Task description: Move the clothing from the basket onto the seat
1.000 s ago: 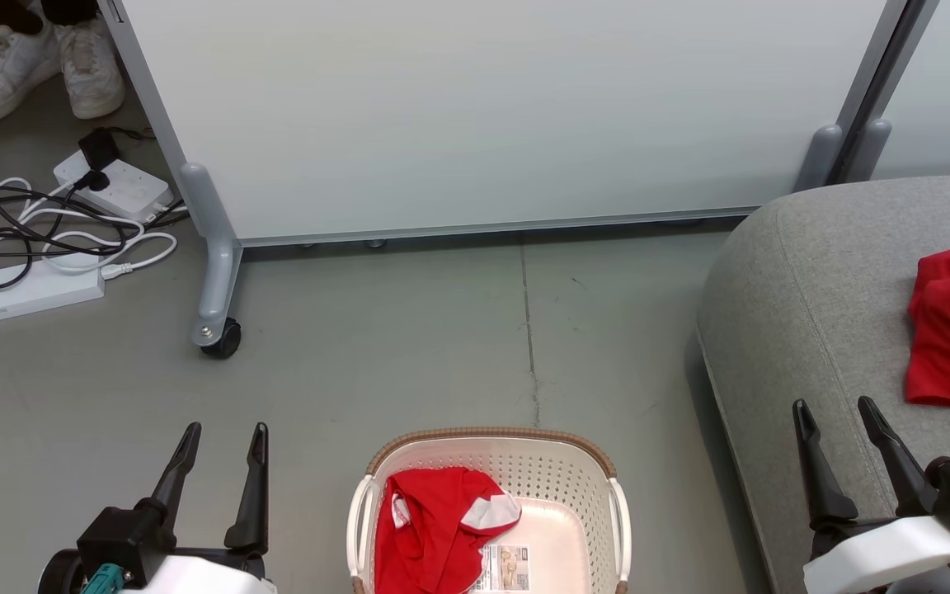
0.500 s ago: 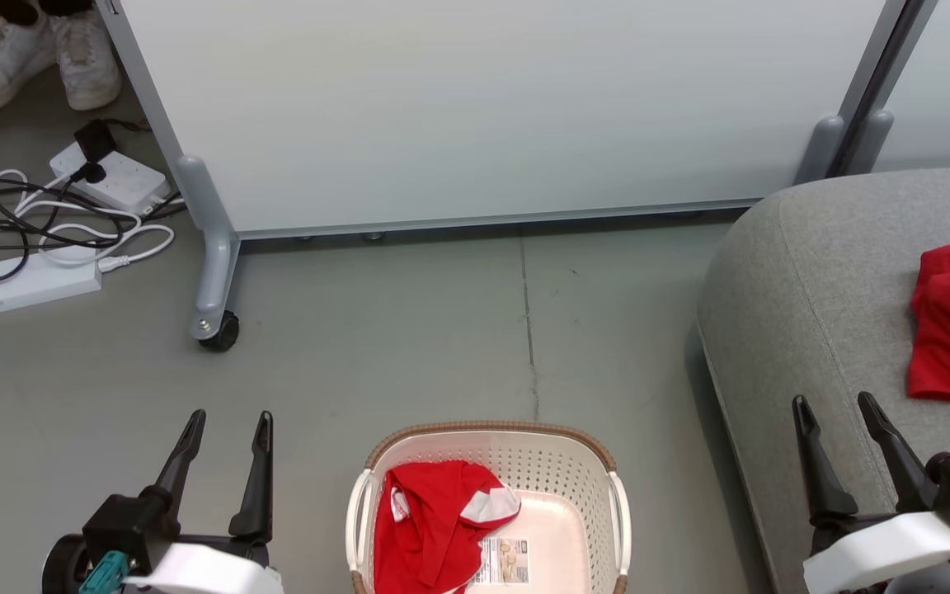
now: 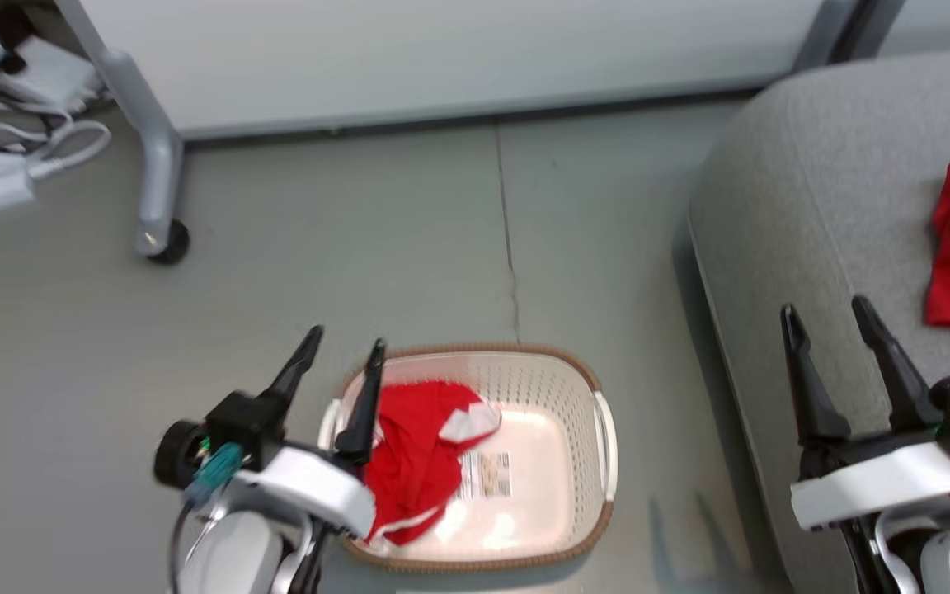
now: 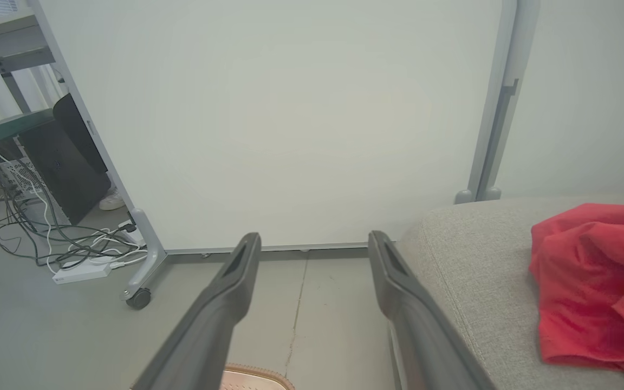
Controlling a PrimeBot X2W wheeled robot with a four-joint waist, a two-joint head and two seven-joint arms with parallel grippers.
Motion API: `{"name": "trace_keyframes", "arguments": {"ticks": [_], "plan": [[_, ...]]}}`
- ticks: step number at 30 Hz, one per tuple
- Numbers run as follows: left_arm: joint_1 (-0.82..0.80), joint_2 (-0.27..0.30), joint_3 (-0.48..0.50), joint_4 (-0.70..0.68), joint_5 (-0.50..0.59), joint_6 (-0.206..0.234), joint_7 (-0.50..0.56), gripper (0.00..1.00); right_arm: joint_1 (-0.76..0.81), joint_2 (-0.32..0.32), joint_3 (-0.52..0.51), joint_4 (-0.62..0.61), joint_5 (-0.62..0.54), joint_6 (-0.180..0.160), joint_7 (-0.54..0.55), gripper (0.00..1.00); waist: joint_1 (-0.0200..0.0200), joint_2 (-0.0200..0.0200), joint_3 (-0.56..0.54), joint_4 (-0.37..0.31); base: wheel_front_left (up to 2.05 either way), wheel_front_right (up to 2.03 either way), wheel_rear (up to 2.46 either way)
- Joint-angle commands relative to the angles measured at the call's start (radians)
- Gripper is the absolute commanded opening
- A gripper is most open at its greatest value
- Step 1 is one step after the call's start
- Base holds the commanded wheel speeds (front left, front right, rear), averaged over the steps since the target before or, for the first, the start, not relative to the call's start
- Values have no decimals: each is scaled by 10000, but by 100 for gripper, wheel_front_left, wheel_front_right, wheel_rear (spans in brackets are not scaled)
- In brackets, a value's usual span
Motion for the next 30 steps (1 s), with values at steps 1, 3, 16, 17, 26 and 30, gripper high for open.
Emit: {"name": "trace_keyframes", "arguments": {"ticks": [1, 3, 16, 17, 26, 30], "plan": [[-423, -98, -112, 303, 82, -111, -22, 100, -265, -50, 39, -133, -3, 2, -39, 100, 0, -1, 1045, -435, 0, 0, 0], [-948, -249, -384, 851, 255, -276, -9, 100, -523, -49, 65, -258, 9, 2, -139, 100, 0, -1, 1621, -614, 0, 0, 0], [-4448, -495, -1584, 5425, 1237, -839, 574, 100, -2076, -38, 1059, -305, 779, 4, -1217, 100, 0, -1, 5231, -2357, 0, 0, 0], [-4684, -423, -1653, 5751, 1345, -824, 652, 100, -2191, -35, 1163, -267, 882, 2, -1349, 100, 0, -1, 5469, -2513, 0, 0, 0], [-6316, 463, -2108, 8120, 2047, -538, 1387, 100, -2888, -33, 2149, 121, 1767, 2, -2139, 100, 0, -1, 7044, -3838, 0, 0, 0], [-6810, 922, -2599, 8920, 2549, -476, 1911, 100, -3109, -29, 2690, 200, 2265, 2, -2257, 100, 0, -1, 7482, -4342, 0, 0, 0]]}}
